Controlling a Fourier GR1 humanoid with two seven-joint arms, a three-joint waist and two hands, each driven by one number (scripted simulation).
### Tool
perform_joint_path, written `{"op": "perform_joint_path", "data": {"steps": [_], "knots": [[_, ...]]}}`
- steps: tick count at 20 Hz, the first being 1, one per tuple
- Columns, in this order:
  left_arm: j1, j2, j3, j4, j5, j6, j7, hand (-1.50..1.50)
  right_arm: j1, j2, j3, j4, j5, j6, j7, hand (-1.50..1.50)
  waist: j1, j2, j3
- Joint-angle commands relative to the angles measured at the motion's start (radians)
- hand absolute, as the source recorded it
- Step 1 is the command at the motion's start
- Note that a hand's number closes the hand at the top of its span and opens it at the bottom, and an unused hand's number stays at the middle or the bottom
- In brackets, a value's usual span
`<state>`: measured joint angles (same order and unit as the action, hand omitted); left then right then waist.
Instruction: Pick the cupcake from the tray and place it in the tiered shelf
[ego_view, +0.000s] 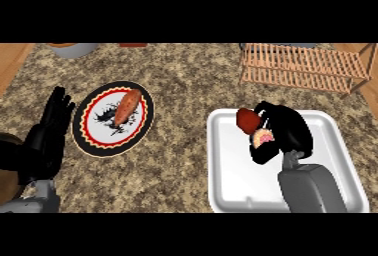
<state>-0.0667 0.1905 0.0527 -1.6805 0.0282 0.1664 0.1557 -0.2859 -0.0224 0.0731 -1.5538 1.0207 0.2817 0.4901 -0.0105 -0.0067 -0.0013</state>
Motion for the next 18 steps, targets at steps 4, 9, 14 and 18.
{"op": "perform_joint_path", "data": {"steps": [4,9,14,18], "knots": [[0.045,-0.010,-0.010,-0.005,-0.007,-0.011,-0.045,0.00,-0.106,0.022,-0.021,-0.294,-0.119,-0.101,0.263,1.50,0.006,-0.002,0.000],[0.027,0.003,0.005,-0.025,0.016,-0.029,0.017,0.00,-0.224,-0.029,-0.145,-0.380,-0.066,-0.016,0.389,1.50,0.011,0.004,0.001],[-0.015,-0.015,0.004,0.000,-0.016,-0.008,-0.007,0.00,-0.303,-0.150,-0.238,-0.419,-0.123,0.122,0.434,1.50,0.010,0.005,0.001],[-0.014,-0.025,0.003,0.047,-0.035,-0.018,-0.053,0.00,-0.322,-0.140,-0.240,-0.278,-0.086,-0.042,0.361,1.50,0.016,0.008,0.001]]}}
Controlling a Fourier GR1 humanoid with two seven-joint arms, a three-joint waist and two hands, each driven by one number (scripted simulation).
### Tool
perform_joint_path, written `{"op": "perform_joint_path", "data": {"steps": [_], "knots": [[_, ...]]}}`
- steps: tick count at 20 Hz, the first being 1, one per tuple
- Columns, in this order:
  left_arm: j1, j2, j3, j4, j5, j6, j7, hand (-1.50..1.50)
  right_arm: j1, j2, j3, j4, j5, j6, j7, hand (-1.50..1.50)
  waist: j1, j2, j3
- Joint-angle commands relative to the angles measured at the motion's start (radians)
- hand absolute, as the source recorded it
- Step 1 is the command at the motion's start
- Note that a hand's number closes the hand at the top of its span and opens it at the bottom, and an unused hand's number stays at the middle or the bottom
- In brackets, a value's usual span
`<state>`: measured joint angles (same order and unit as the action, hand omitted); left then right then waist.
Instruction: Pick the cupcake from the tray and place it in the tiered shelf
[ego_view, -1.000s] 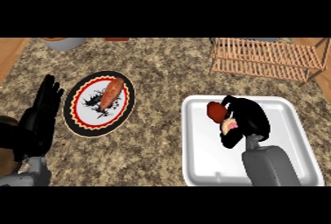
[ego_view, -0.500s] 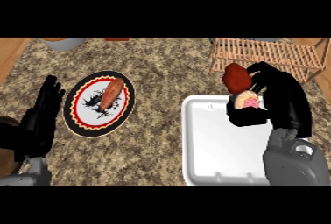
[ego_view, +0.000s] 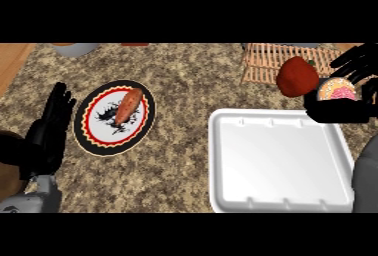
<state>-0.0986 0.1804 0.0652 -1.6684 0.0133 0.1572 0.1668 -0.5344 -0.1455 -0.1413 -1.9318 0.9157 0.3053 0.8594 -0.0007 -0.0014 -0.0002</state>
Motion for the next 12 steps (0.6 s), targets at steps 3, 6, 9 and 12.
{"op": "perform_joint_path", "data": {"steps": [3,6,9,12], "knots": [[0.029,-0.024,-0.020,-0.007,-0.010,-0.017,-0.022,0.00,-0.063,-0.088,-0.114,0.198,-0.030,-0.104,-0.104,1.50,0.007,0.003,0.000],[0.022,-0.032,-0.011,0.022,-0.029,-0.003,-0.041,0.00,-0.088,-0.078,-0.098,0.215,-0.021,-0.167,-0.102,1.50,0.005,0.002,0.000],[0.021,-0.027,-0.023,-0.034,-0.037,-0.008,0.007,0.00,-0.135,-0.123,-0.140,0.376,-0.042,-0.233,-0.185,1.50,0.009,0.003,0.000],[0.015,-0.028,-0.006,-0.011,-0.024,-0.013,0.001,0.00,-0.085,-0.146,-0.173,0.500,-0.052,-0.334,-0.321,1.50,0.008,0.003,0.000]]}}
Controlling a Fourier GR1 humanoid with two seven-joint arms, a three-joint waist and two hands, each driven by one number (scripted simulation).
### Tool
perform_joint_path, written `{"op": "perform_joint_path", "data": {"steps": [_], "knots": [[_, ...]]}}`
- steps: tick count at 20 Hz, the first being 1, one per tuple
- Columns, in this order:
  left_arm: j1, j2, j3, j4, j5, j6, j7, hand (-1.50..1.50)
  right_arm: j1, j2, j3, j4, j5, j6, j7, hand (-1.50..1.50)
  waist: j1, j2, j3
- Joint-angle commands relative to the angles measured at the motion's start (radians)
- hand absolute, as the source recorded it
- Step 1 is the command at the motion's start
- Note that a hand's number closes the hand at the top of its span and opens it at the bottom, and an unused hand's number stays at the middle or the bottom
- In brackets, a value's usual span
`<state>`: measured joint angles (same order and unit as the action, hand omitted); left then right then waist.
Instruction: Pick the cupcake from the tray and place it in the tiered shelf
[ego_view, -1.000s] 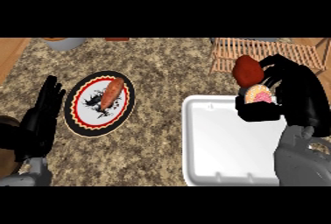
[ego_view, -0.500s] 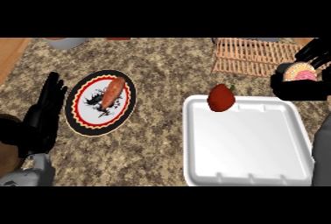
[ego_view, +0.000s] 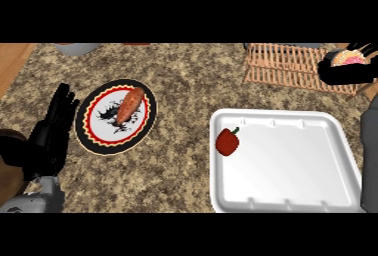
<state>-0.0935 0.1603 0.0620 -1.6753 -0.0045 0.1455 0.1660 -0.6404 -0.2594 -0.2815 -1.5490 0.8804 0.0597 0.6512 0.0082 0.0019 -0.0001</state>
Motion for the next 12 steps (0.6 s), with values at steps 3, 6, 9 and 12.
{"op": "perform_joint_path", "data": {"steps": [3,6,9,12], "knots": [[0.003,0.004,0.012,-0.009,0.009,-0.018,0.003,0.00,-0.099,-0.069,-0.061,0.336,-0.020,-0.176,-0.193,1.50,0.007,0.002,0.000],[0.054,-0.009,0.007,-0.005,-0.003,-0.023,-0.043,0.00,-0.113,-0.038,-0.039,0.390,-0.006,-0.260,-0.207,1.50,0.006,0.001,0.000],[-0.024,-0.008,0.007,-0.004,-0.015,-0.002,0.017,0.00,-0.154,-0.105,-0.109,0.576,-0.060,-0.331,-0.350,1.50,0.008,0.003,0.001],[-0.052,-0.023,-0.010,-0.013,-0.026,0.011,0.063,0.00,-0.208,-0.097,-0.077,0.666,-0.044,-0.372,-0.374,1.50,0.007,0.002,0.001]]}}
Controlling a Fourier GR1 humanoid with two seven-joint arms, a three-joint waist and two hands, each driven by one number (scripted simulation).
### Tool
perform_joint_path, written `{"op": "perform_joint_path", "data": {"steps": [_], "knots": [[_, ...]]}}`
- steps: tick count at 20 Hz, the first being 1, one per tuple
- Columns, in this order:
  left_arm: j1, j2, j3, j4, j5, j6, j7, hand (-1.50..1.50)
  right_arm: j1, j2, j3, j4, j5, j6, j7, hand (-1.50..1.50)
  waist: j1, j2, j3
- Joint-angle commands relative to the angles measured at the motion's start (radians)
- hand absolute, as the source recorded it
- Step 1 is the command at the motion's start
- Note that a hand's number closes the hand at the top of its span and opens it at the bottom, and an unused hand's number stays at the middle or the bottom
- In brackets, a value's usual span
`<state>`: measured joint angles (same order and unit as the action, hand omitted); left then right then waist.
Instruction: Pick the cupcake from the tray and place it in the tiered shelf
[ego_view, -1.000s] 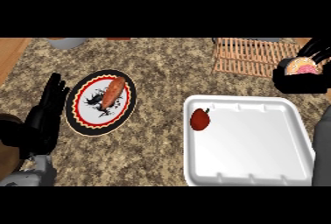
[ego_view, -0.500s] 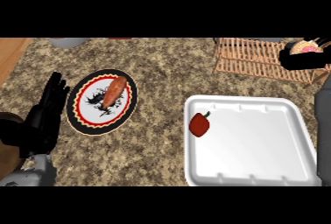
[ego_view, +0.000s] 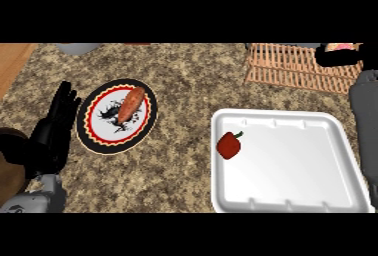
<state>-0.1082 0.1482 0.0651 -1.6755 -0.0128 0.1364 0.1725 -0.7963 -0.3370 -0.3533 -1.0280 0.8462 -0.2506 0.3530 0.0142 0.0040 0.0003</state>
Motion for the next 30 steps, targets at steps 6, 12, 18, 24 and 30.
{"op": "perform_joint_path", "data": {"steps": [6,12,18,24,30], "knots": [[0.065,0.013,0.016,-0.055,0.028,-0.039,-0.012,0.00,-0.122,-0.015,-0.104,0.330,-0.078,-0.202,-0.127,1.50,0.016,0.004,0.001],[0.004,-0.021,-0.004,0.026,-0.015,-0.007,-0.047,0.00,-0.215,-0.044,-0.115,0.532,-0.137,-0.163,-0.236,-1.50,0.010,0.005,0.000],[-0.037,0.018,0.049,0.070,0.023,-0.042,-0.034,0.00,-0.239,-0.096,-0.161,0.619,-0.212,-0.130,-0.383,-1.50,0.013,0.007,0.001],[-0.057,-0.010,0.012,0.041,-0.016,-0.006,0.005,0.00,-0.264,-0.139,-0.238,0.562,-0.324,-0.134,-0.463,-1.50,0.006,0.007,0.001],[0.042,0.028,0.066,-0.018,0.023,-0.038,0.009,0.00,-0.210,-0.197,-0.248,0.406,-0.366,-0.129,-0.316,-1.50,-0.024,-0.011,-0.001]]}}
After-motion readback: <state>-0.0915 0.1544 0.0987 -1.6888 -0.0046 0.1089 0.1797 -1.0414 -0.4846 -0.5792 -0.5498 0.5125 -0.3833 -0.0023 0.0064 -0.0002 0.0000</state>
